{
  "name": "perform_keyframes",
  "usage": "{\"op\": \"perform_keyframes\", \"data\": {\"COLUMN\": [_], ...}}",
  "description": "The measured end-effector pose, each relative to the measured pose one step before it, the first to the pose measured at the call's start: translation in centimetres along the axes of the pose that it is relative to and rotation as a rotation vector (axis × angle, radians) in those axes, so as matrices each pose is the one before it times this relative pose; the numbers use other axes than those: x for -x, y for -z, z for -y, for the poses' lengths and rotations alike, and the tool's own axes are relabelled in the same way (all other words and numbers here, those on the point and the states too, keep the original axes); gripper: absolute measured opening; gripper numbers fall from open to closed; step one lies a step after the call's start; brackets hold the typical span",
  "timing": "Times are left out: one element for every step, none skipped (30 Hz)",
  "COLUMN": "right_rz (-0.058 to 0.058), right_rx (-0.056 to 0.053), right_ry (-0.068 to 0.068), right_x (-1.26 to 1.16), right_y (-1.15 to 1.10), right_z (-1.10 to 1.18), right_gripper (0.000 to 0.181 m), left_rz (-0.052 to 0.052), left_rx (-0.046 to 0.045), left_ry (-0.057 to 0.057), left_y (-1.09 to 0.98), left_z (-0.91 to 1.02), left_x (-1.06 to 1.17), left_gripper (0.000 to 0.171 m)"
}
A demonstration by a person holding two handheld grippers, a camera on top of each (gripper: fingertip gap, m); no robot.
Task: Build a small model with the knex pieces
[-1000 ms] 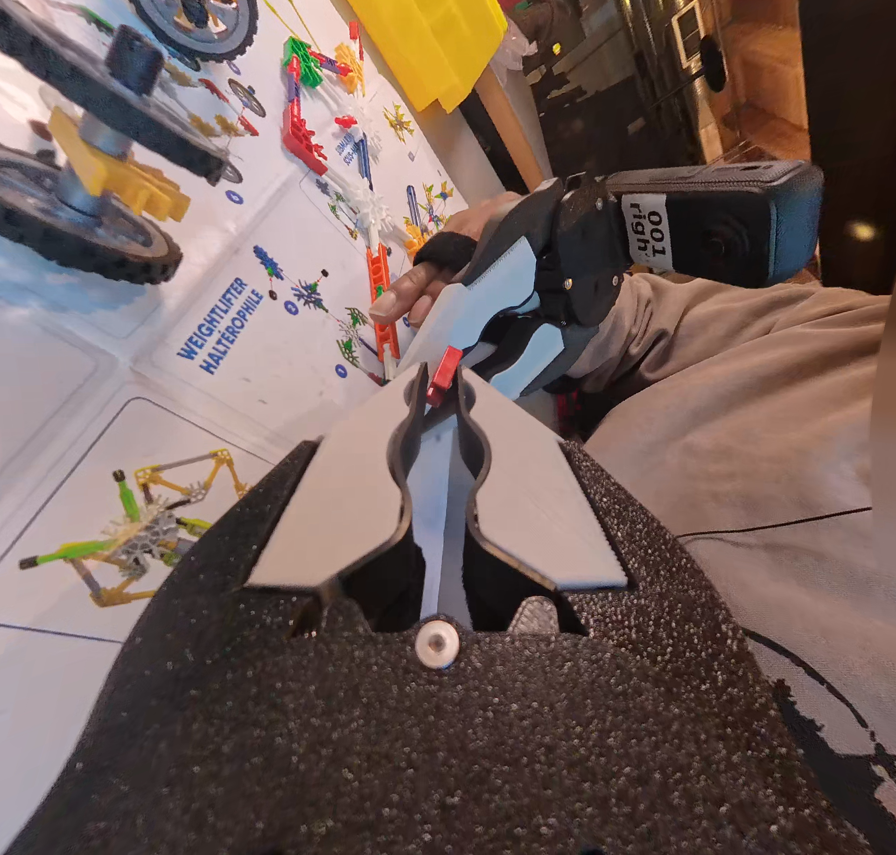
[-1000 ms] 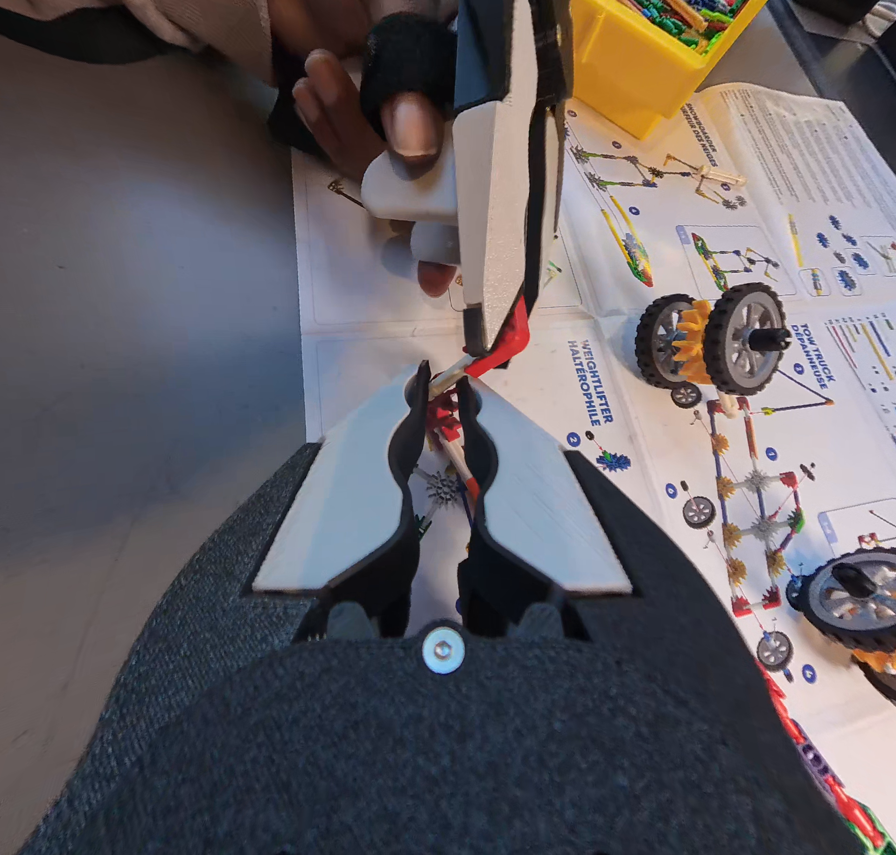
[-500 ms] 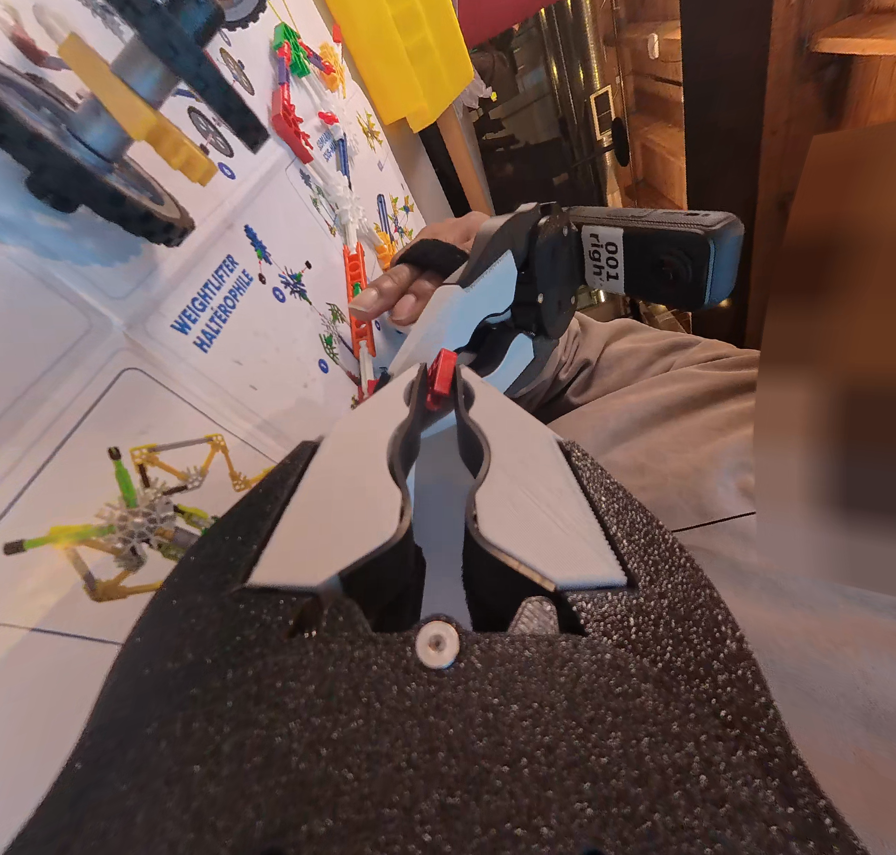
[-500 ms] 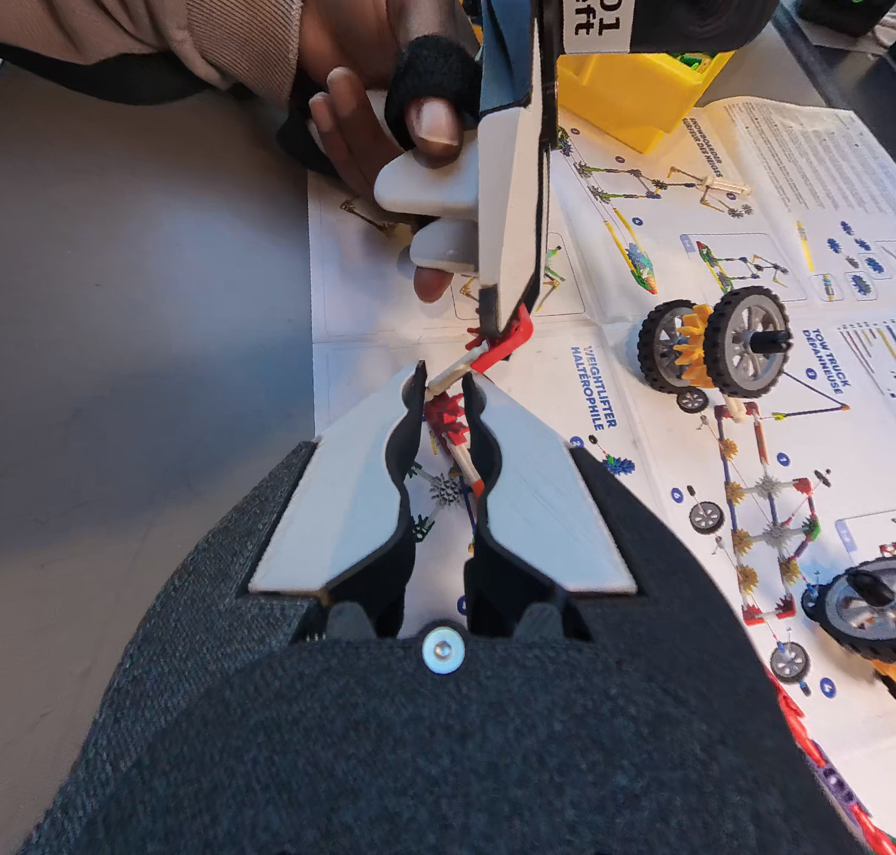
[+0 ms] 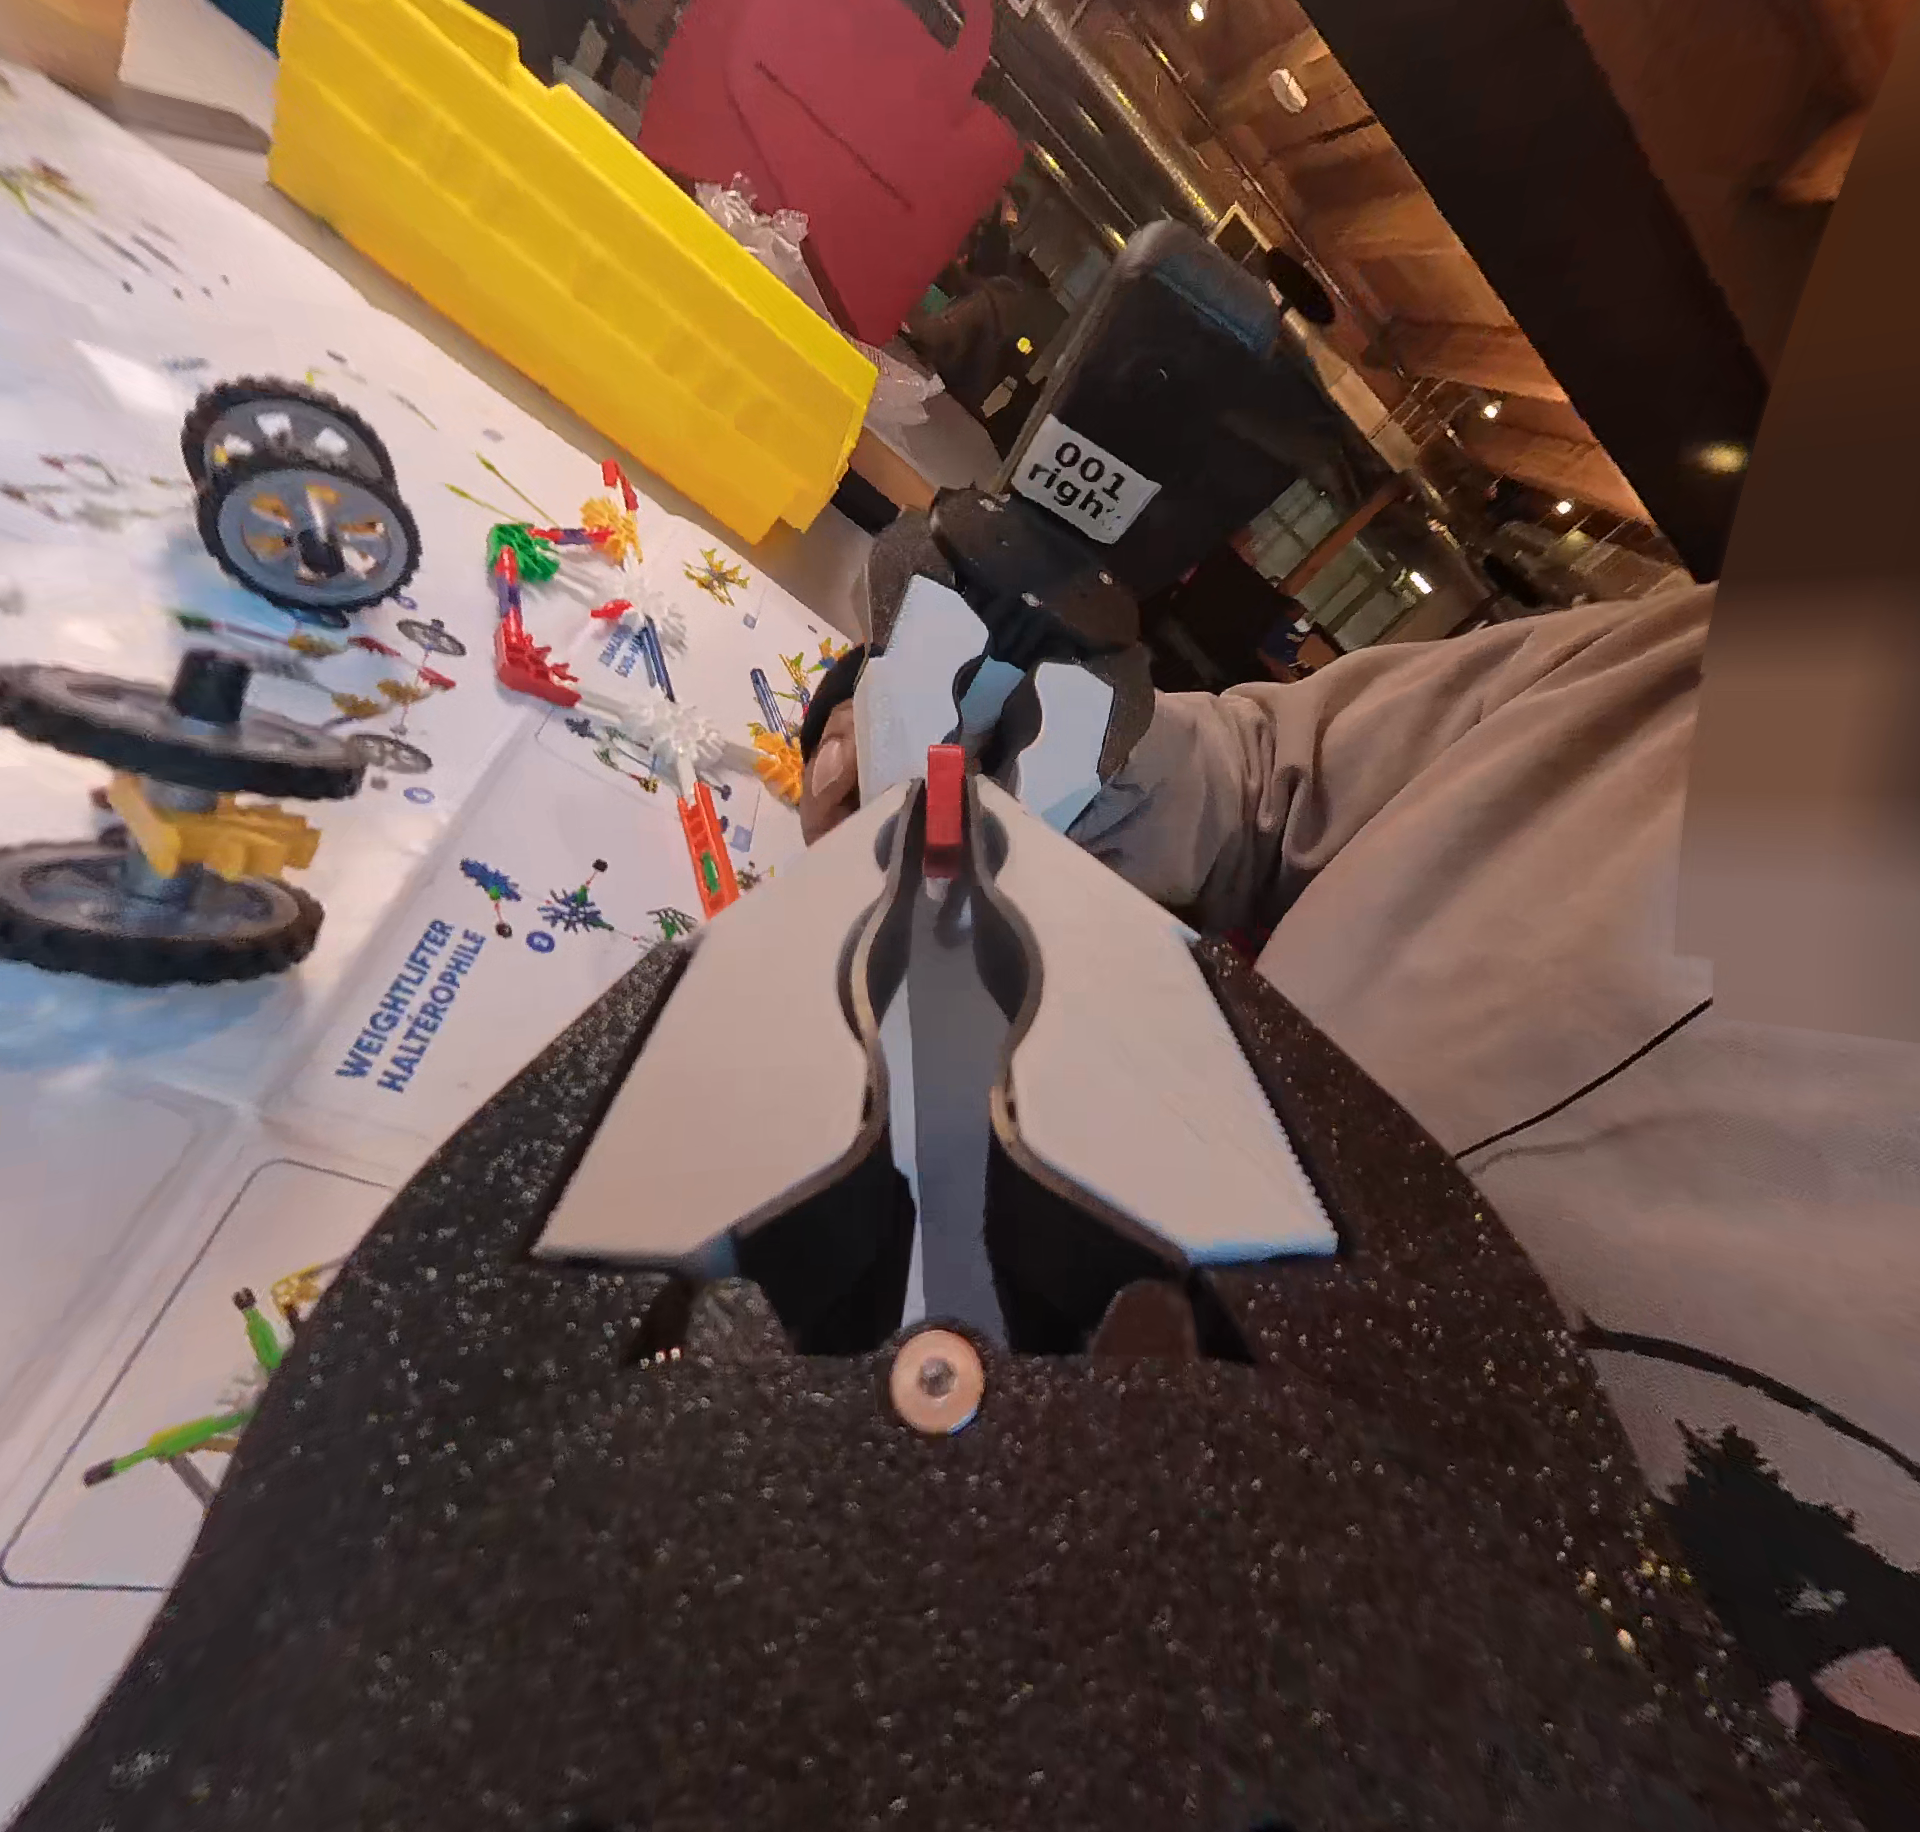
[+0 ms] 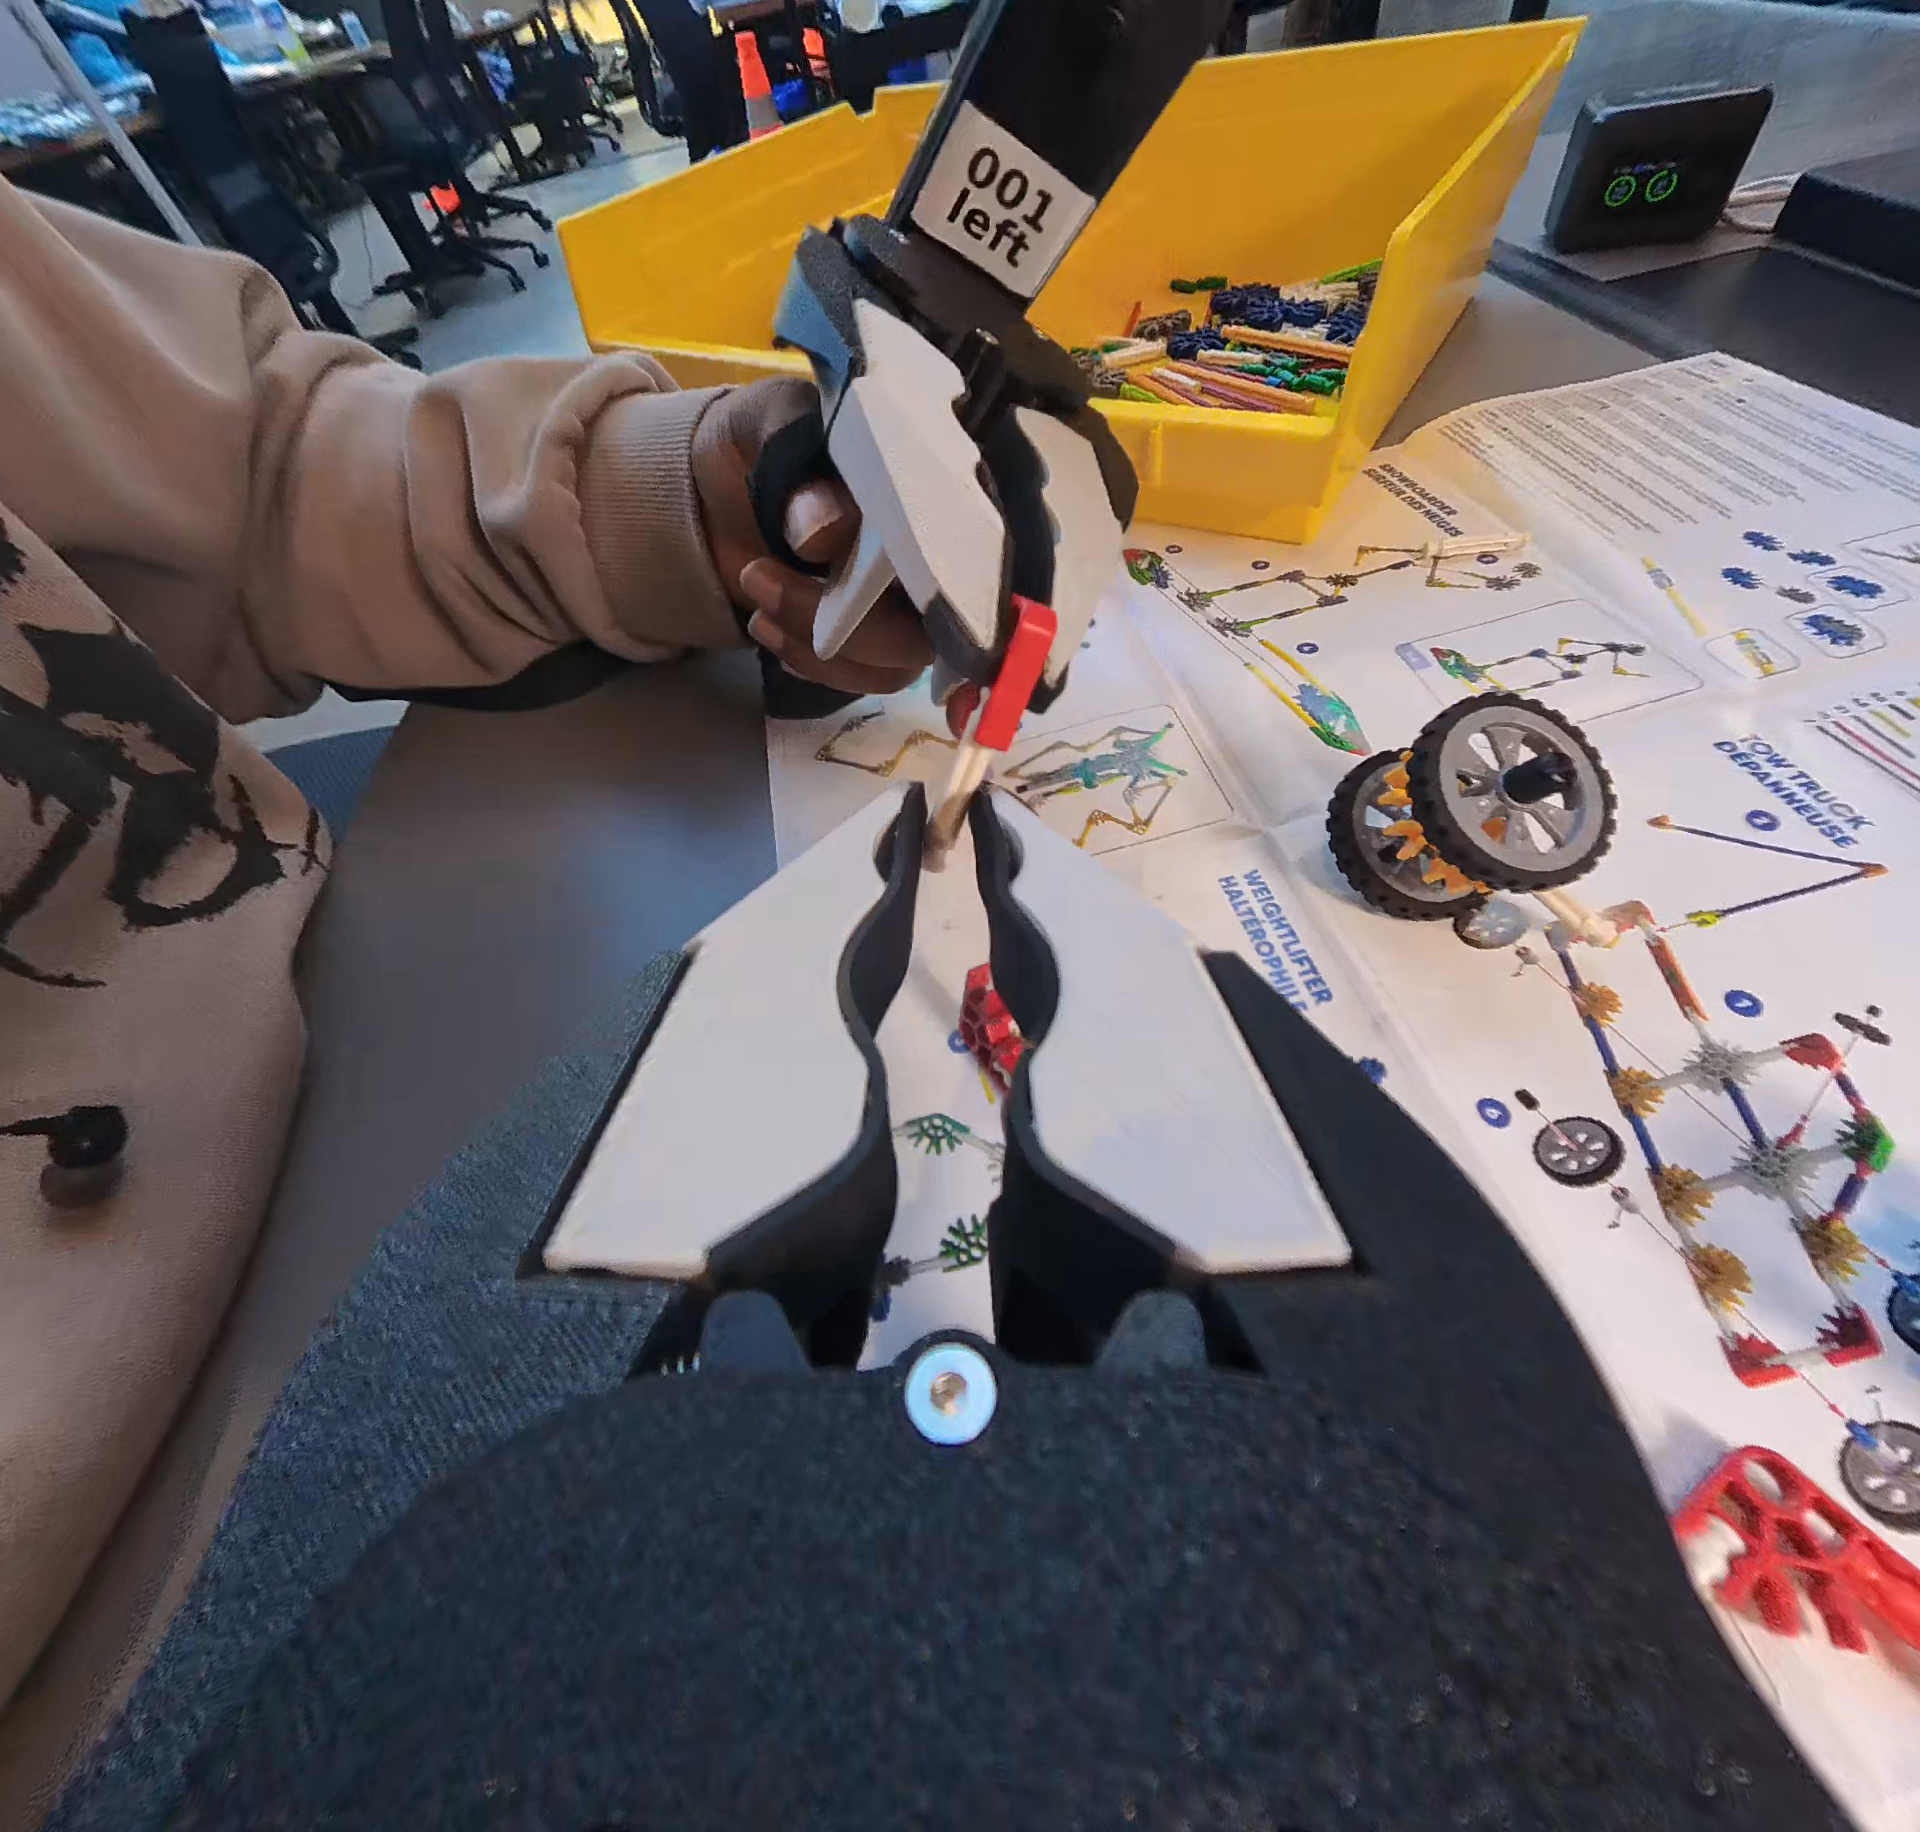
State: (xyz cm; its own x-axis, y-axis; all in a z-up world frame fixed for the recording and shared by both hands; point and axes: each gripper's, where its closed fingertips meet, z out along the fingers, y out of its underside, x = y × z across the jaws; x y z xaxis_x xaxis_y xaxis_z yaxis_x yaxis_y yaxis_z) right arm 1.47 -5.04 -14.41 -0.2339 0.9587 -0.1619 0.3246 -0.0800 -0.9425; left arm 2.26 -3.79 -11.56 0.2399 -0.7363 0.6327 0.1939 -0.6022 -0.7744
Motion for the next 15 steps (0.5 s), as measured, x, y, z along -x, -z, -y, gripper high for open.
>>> {"op": "perform_keyframes", "data": {"right_rz": [0.0185, 0.0086, 0.0005, -0.0023, -0.0090, -0.0087, -0.0108, -0.0116, -0.0058, -0.0055, -0.0024, -0.0026, -0.0086, -0.0092, -0.0008], "right_rx": [-0.0194, -0.0188, -0.0198, -0.0152, -0.0189, -0.0207, -0.0183, -0.0217, -0.0174, -0.0113, -0.0148, -0.0116, -0.0052, -0.0044, -0.0022], "right_ry": [-0.0202, -0.0200, -0.0145, -0.0119, -0.0060, -0.0116, -0.0122, -0.0121, -0.0116, -0.0059, -0.0123, -0.0091, -0.0034, -0.0034, -0.0040], "right_x": [0.166, -0.001, -0.082, -0.094, -0.161, -0.120, -0.091, -0.091, -0.024, -0.020, 0.016, 0.032, -0.046, -0.056, 0.033], "right_y": [0.171, 0.198, 0.219, 0.193, 0.178, 0.118, 0.062, 0.037, 0.032, 0.047, 0.064, 0.044, 0.012, 0.027, 0.036], "right_z": [0.340, 0.351, 0.416, 0.395, 0.445, 0.433, 0.353, 0.368, 0.299, 0.231, 0.291, 0.230, 0.104, 0.082, 0.052], "right_gripper": [0.006, 0.004, 0.003, 0.003, 0.003, 0.003, 0.003, 0.004, 0.004, 0.005, 0.005, 0.005, 0.006, 0.006, 0.006], "left_rz": [0.0091, 0.0160, 0.0232, 0.0365, 0.0498, 0.0489, 0.0467, 0.0478, 0.0451, 0.0397, 0.0371, 0.0372, 0.0350, 0.0311, 0.0278], "left_rx": [-0.00193, -0.00318, -0.00163, 0.00165, 0.00139, 0.00317, 0.00674, 0.00853, 0.01095, 0.01263, 0.00643, 0.00764, 0.01276, 0.01433, 0.01334], "left_ry": [-0.0654, -0.0737, -0.0793, -0.0812, -0.0860, -0.0866, -0.0906, -0.0977, -0.0994, -0.0890, -0.0792, -0.0731, -0.0779, -0.0807, -0.0741], "left_y": [-0.056, -0.075, -0.085, -0.041, 0.007, 0.019, 0.013, 0.010, 0.000, -0.017, 0.009, 0.000, -0.024, -0.062, -0.037], "left_z": [0.221, 0.262, 0.269, 0.272, 0.300, 0.286, 0.265, 0.252, 0.222, 0.172, 0.211, 0.149, 0.079, 0.080, 0.115], "left_x": [-0.419, -0.408, -0.354, -0.184, -0.002, -0.015, -0.040, -0.044, -0.074, -0.080, -0.035, 0.019, -0.043, -0.143, -0.141], "left_gripper": [0.004, 0.004, 0.004, 0.004, 0.004, 0.004, 0.004, 0.004, 0.004, 0.004, 0.004, 0.005, 0.005, 0.004, 0.004]}}
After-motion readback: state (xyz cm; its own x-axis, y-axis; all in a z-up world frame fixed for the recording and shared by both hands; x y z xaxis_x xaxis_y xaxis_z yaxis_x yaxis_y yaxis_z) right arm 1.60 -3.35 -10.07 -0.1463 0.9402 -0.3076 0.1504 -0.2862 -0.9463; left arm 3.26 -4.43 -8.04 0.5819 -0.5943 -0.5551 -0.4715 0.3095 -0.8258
